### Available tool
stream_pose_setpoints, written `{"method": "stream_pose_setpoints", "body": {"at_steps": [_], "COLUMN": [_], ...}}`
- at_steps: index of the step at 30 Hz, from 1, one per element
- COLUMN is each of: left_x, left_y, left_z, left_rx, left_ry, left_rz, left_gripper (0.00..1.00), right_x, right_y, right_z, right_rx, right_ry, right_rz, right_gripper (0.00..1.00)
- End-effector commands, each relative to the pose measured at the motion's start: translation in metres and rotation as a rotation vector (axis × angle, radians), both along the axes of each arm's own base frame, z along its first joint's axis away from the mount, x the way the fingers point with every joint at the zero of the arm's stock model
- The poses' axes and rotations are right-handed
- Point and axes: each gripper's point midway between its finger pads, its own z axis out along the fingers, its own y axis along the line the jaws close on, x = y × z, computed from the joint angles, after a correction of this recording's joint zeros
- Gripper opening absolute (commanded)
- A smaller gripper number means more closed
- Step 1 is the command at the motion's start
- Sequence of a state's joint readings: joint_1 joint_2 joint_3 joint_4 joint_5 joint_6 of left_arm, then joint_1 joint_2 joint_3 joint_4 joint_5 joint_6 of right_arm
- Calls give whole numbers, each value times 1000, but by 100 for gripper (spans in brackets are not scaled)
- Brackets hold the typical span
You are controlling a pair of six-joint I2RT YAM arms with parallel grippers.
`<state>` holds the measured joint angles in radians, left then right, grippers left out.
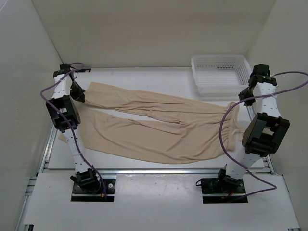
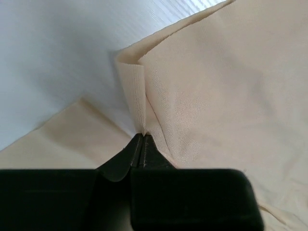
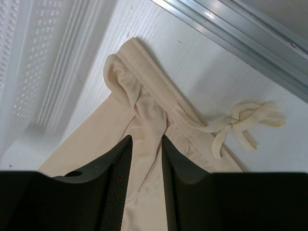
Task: Fold and stack the trousers
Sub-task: Flatten the trousers out
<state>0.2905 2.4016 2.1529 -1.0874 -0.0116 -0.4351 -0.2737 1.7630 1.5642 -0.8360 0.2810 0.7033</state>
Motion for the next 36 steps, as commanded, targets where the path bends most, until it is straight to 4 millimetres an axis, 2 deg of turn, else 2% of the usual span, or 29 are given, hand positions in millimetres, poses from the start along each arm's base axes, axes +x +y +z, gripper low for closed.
{"method": "stream_pose_setpoints", "body": {"at_steps": [1, 5, 6, 7, 8, 9, 11, 13, 15, 16, 17, 18, 19, 20, 21, 22, 23, 24, 25, 26, 28, 29, 30, 31, 32, 33, 36], "left_x": [0, 11, 15, 10, 10, 13, 10, 3, -8, -12, -12, -21, -25, -30, -40, -47, -52, -64, -69, -75, -91, -94, -101, -105, -107, -107, -114], "left_y": [33, 36, 37, 35, 35, 37, 34, 34, 35, 33, 29, 23, 20, 18, 12, 7, -1, -5, -12, -14, -29, -30, -37, -38, -39, -39, -39], "left_z": [81, 88, 88, 76, 74, 79, 73, 87, 88, 101, 104, 109, 113, 115, 104, 117, 115, 100, 103, 97, 72, 66, 50, 45, 32, 25, 3], "left_rx": [79, 82, 84, 69, 65, 68, 51, 69, 64, 67, 54, 40, 33, 34, 14, 14, 3, -5, -3, -8, -42, -45, -58, -63, -71, -75, -84], "left_ry": [-170, -198, -205, -157, -145, -152, -129, -142, -126, -145, -163, -168, -178, -181, -159, -190, -188, -154, -160, -146, -70, -61, -20, -3, 23, 33, 96], "left_rz": [83, 72, 72, 71, 71, 71, 68, 73, 82, 91, 84, 78, 74, 74, 70, 66, 52, 44, 35, 35, 15, 15, 6, 6, 7, 7, 11], "left_gripper": [11, 11, 22, 41, 73, 84, 100, 100, 100, 99, 96, 91, 74, 62, 53, 45, 29, 28, 28, 28, 31, 33, 34, 35, 35, 35, 33], "right_x": [-7, -9, -9, -9, -11, -14, -15, -16, -20, -24, -26, -29, -36, -39, -41, -48, -52, -56, -58, -66, -72, -79, -82, -88, -90, -98, -114], "right_y": [-2, -2, -2, -2, -1, -1, -1, 0, 3, 6, 11, 15, 19, 26, 34, 41, 50, 59, 66, 83, 99, 114, 126, 134, 145, 150, 162], "right_z": [24, 25, 25, 25, 24, 24, 28, 33, 31, 28, 23, 27, 18, 15, 16, 6, 5, 1, -5, -14, -21, -33, -35, -41, -46, -57, -71], "right_rx": [-38, -38, -38, -38, -35, -39, -45, -49, -36, -26, -2, 8, 26, 37, 49, 62, 62, 79, 90, 121, 135, 154, 188, 214, 237, 269, 299], "right_ry": [-42, -42, -42, -42, -34, -31, -38, -49, -38, -32, -27, -39, -18, -11, -27, -4, -3, 5, 14, 36, 44, 71, 67, 84, 89, 110, 149], "right_rz": [10, 10, 10, 10, 10, 18, 26, 26, 41, 46, 57, 65, 70, 87, 106, 128, 149, 171, 190, 232, 277, 318, 341, 349, 379, 377, 399], "right_gripper": [36, 36, 36, 36, 36, 36, 36, 36, 36, 36, 36, 36, 36, 36, 35, 30, 26, 22, 18, 11, 5, 2, 2, 0, 0, 0, 0]}}
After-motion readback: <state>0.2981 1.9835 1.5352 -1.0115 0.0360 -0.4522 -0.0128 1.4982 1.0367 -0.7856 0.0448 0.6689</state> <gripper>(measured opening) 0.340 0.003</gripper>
